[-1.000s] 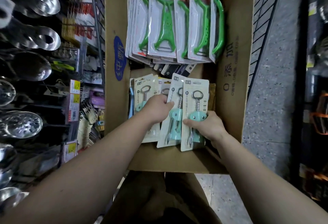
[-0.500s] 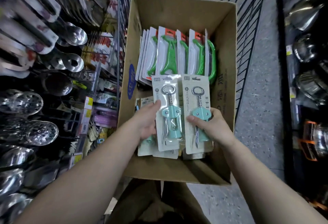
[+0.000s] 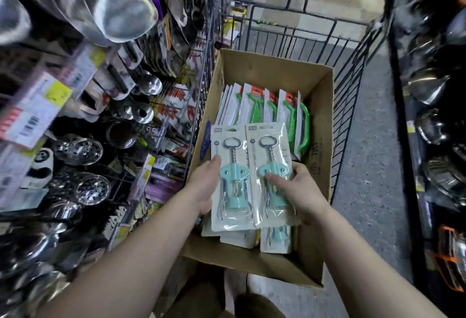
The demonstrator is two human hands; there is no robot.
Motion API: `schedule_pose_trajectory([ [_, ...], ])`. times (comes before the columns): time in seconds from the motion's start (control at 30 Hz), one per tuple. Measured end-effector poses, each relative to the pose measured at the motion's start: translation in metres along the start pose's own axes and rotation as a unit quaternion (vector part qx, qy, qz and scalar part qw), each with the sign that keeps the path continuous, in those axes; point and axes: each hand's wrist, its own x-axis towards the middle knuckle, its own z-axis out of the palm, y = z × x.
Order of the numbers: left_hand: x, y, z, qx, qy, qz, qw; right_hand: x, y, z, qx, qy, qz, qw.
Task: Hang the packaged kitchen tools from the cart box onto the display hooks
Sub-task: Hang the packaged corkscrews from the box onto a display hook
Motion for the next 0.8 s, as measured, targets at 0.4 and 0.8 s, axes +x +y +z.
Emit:
schedule_pose_trajectory([
  [0.4, -0.123, -0.03, 0.036, -0.063, 0.026, 0.074, 0.995, -0.041, 0.009, -0.044, -0.031, -0.098, -0.063, 0.993],
  [0.8, -0.196, -0.076, 0.01, -0.111, 0.135, 0.183, 0.967, -0.081, 0.01, -0.029, -0.056, -0.228, -0.118, 0.965],
])
